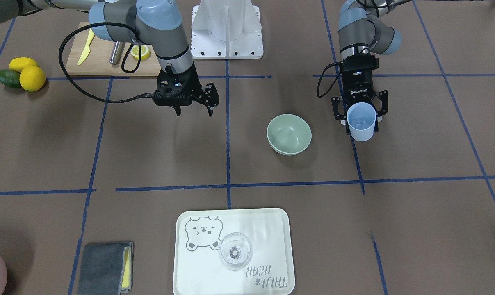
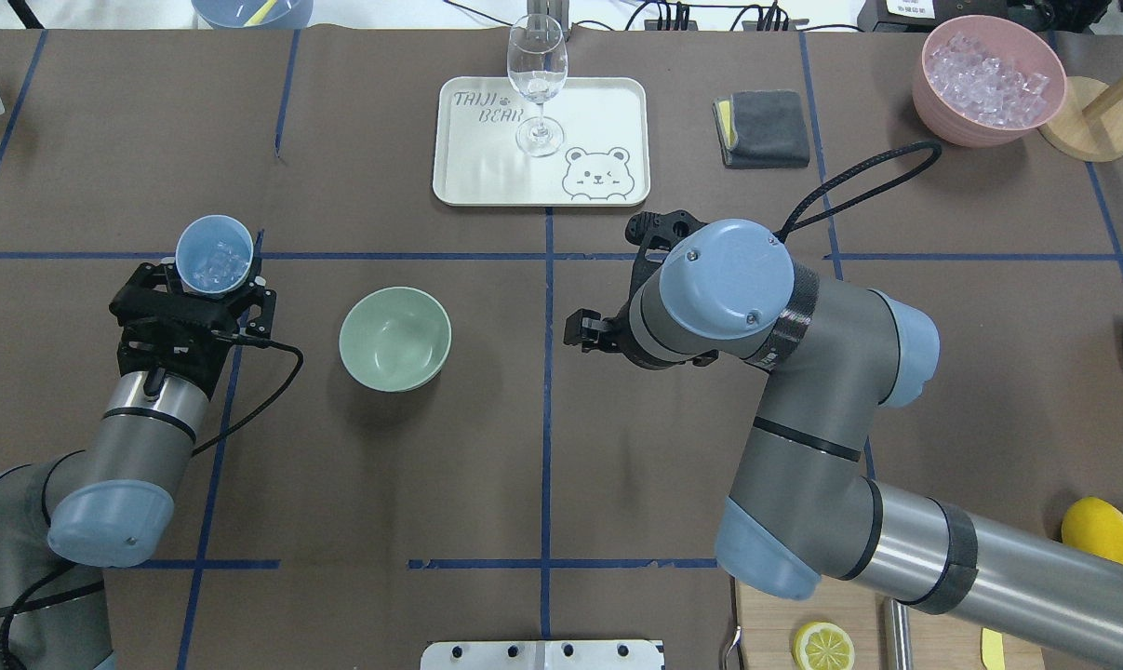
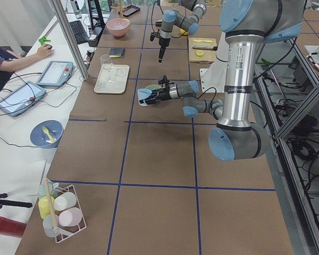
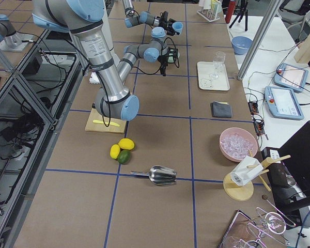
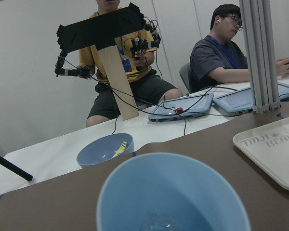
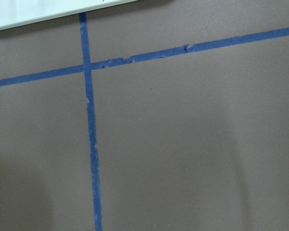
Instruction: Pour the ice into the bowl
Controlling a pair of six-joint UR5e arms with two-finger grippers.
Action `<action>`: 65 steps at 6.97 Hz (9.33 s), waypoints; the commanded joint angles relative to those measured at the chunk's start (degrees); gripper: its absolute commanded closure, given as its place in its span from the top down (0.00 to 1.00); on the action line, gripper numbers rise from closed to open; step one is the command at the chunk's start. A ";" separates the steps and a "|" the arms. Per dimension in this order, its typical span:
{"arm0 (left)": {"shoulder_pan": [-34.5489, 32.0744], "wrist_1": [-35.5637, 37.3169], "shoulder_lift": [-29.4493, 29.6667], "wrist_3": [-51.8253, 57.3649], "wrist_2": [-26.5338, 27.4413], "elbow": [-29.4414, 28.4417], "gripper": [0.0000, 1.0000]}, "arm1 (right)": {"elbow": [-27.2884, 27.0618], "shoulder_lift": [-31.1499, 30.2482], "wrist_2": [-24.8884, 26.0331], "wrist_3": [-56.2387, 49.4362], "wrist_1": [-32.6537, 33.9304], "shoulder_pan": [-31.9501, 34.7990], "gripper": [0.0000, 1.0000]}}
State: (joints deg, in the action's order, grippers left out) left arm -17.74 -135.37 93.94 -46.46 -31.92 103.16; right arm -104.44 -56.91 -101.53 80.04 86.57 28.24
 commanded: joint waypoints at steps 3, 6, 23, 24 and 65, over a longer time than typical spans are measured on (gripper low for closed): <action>4.12 26.39 5.97 0.75 4.22 0.64 0.00 | 0.12 0.05 0.10 0.03 0.00 -0.20 1.00; 6.04 47.24 11.24 1.10 7.83 0.55 0.00 | 0.21 0.13 0.10 0.03 0.00 -0.29 1.00; 5.44 54.25 12.76 44.17 17.14 2.92 0.00 | 0.03 0.05 -0.07 2.04 -1.93 0.06 1.00; 5.26 54.34 12.76 44.17 17.24 3.01 0.00 | 0.03 0.13 -0.07 2.05 -2.02 0.06 1.00; -0.19 -42.87 -14.58 -19.20 -7.99 -23.00 1.00 | -0.32 0.92 0.37 2.49 -2.02 -1.26 1.00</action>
State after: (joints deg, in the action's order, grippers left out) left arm -17.93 -178.17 79.36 -65.64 -39.91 80.12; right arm -104.81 -55.97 -101.13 82.53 84.55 26.98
